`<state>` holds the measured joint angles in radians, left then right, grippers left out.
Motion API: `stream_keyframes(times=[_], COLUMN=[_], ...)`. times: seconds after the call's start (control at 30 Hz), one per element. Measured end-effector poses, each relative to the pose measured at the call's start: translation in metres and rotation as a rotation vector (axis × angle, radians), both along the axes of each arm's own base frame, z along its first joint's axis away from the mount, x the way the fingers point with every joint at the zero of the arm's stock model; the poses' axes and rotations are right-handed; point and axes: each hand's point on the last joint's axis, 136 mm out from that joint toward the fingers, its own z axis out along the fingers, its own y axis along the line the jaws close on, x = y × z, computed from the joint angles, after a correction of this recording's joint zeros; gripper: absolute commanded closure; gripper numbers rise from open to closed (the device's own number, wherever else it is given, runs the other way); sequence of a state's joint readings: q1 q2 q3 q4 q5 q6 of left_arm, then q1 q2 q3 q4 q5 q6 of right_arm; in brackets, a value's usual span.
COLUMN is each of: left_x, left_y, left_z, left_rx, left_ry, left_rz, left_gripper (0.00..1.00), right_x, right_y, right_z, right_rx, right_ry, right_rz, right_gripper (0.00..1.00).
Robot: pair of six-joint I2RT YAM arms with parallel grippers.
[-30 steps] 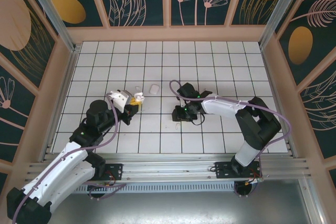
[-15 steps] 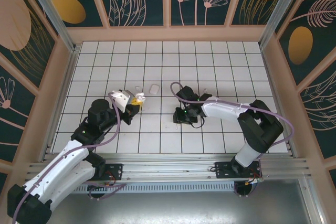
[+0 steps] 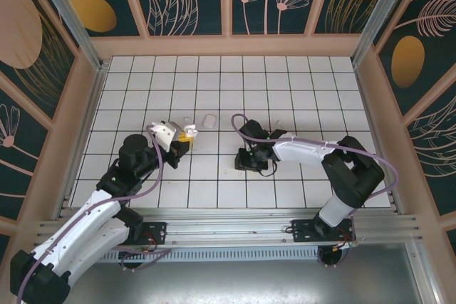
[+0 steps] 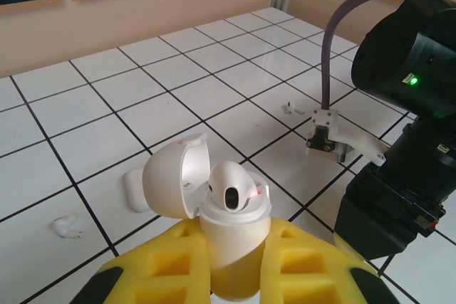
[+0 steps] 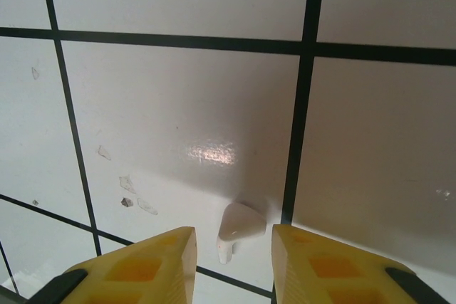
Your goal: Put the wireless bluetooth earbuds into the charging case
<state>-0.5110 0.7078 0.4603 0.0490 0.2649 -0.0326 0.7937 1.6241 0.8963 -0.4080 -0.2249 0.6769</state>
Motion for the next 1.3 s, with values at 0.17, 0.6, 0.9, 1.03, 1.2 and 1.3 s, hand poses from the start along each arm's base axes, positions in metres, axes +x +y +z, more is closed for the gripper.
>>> stream_keyframes(times=[0.17,0.6,0.9,1.03,1.2,1.3], left_x=[0.000,0.000,0.000,0.000,-0.001,-0.001], left_y=[0.000,0.000,0.000,-0.001,-0.002,-0.002], left_z=[0.000,0.000,0.002,0.001,0.000,0.001], left_rx=[0.000,-0.001,-0.005,-0.008,-0.008,-0.010], left_ry=[0.000,-0.001,-0.008,-0.007,-0.007,-0.009], left_rz=[0.000,0.000,-0.001,-0.007,-0.011,-0.014], left_gripper=[1.00,1.00,1.00,1.00,1.00,1.00], right_x=[-0.002,-0.005,-0.004,-0.003,-0.003,0.001], right_y=[0.001,-0.001,-0.002,-0.003,-0.003,-0.001], right_z=[-0.002,-0.013,-0.015,-0.015,-0.014,-0.011], right_rx=[-0.005,-0.040,-0.060,-0.066,-0.071,-0.069], right_ry=[0.007,0.018,0.023,0.023,0.023,0.004], right_rz=[-0.001,0.002,-0.001,-0.002,-0.003,-0.006], right_gripper=[0.66,0.67,0.73,0.75,0.78,0.78])
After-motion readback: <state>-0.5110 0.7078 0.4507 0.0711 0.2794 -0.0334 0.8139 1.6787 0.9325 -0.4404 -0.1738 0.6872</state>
